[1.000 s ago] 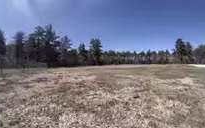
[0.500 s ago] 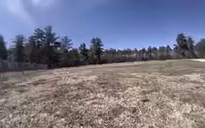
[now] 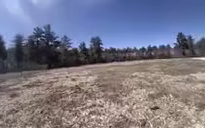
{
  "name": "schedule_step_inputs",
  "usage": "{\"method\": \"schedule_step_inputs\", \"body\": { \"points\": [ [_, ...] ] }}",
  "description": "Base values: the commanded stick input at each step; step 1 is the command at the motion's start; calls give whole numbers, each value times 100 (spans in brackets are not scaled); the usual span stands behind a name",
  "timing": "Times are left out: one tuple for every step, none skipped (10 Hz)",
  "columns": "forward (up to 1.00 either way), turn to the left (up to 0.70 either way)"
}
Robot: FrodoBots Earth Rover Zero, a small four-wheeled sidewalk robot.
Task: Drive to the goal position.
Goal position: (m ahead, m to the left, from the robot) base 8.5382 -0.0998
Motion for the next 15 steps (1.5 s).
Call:
{"method": "schedule_step_inputs", "body": {
  "points": [
    [70,0],
    [70,0],
    [70,0],
    [70,0],
    [70,0],
    [70,0],
    [70,0],
    [70,0],
    [70,0],
    [70,0],
    [70,0],
    [70,0],
    [70,0],
    [70,0],
    [70,0]
  ]
}}
